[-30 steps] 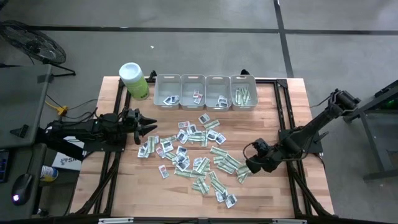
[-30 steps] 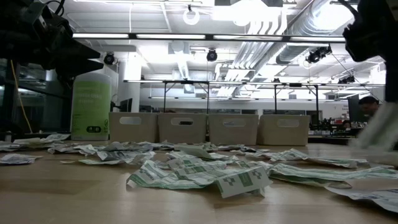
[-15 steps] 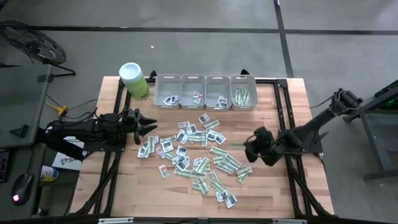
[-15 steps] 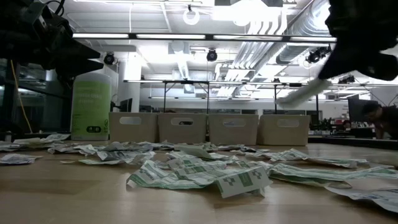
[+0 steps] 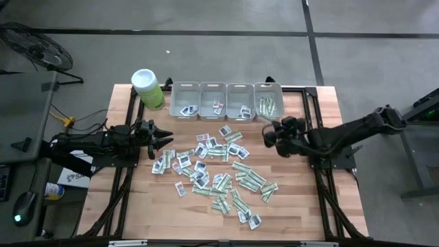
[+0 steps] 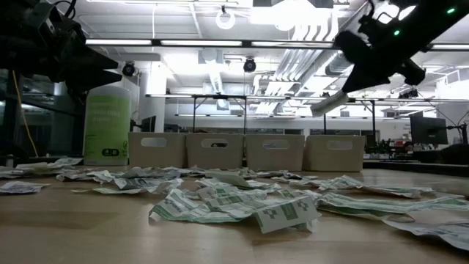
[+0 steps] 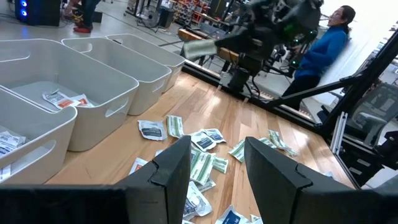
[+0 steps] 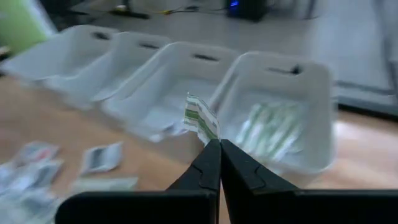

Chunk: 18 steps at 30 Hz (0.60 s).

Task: Pick & Place First Aid Supplies
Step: Put the bandage into the right gray bin

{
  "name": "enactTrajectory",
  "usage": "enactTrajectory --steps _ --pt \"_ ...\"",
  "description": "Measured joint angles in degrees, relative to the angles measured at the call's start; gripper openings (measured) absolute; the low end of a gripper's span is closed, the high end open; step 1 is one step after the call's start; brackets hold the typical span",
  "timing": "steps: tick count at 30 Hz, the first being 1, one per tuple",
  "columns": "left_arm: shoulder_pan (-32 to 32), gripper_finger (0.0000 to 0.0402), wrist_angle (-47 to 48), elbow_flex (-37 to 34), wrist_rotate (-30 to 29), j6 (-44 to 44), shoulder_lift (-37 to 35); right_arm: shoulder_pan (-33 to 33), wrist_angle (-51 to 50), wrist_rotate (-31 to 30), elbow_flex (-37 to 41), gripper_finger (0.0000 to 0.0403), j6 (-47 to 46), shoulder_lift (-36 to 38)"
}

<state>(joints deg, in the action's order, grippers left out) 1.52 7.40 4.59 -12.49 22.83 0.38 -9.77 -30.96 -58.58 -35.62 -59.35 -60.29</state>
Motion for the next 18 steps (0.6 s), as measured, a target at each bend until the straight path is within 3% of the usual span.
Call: enactTrajectory --steps 7,18 --pt "0.0 0.015 0.0 -0.01 0.0 -0.02 0.02 12.74 4.68 0.1 0.93 0.0 11.05 -0.03" --pt "0.0 0.015 0.0 -0.01 0.0 0.0 0.0 29.64 25.84 9.77 7.9 0.0 26.49 -0.87"
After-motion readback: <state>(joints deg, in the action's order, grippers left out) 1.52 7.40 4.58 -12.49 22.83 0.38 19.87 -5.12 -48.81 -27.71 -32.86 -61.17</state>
